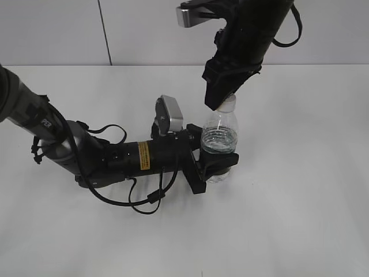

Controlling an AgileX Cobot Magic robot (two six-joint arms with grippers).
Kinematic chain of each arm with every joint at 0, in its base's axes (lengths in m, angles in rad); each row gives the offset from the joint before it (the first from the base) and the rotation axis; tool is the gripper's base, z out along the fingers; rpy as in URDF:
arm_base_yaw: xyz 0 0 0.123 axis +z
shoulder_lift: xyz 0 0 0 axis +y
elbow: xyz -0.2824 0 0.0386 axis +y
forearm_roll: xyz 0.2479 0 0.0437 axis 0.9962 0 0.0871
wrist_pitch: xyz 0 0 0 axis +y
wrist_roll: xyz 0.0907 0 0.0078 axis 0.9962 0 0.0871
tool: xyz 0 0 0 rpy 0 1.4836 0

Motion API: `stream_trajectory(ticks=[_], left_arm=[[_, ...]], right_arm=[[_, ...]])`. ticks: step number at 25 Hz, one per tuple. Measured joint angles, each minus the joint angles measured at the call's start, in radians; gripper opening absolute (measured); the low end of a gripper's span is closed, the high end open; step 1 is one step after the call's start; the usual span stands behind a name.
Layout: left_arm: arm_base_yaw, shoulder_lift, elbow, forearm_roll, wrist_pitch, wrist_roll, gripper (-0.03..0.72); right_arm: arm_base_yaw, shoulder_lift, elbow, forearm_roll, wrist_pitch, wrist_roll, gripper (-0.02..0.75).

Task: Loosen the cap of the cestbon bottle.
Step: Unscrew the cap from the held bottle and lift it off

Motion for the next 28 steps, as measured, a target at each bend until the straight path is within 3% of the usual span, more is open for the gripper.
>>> stream_trajectory(ticks=[13, 28], left_arm=[[0.001, 0.000, 0.000, 0.009, -0.003, -0.005, 0.405], [0.001, 0.000, 0.000, 0.015, -0.004, -0.004, 0.405]], right_arm=[[0.000, 0.000, 0.000, 0.000, 0.000, 0.084, 0.307], [0.000, 0.000, 0.000, -0.033, 0.002, 0.314, 0.570]])
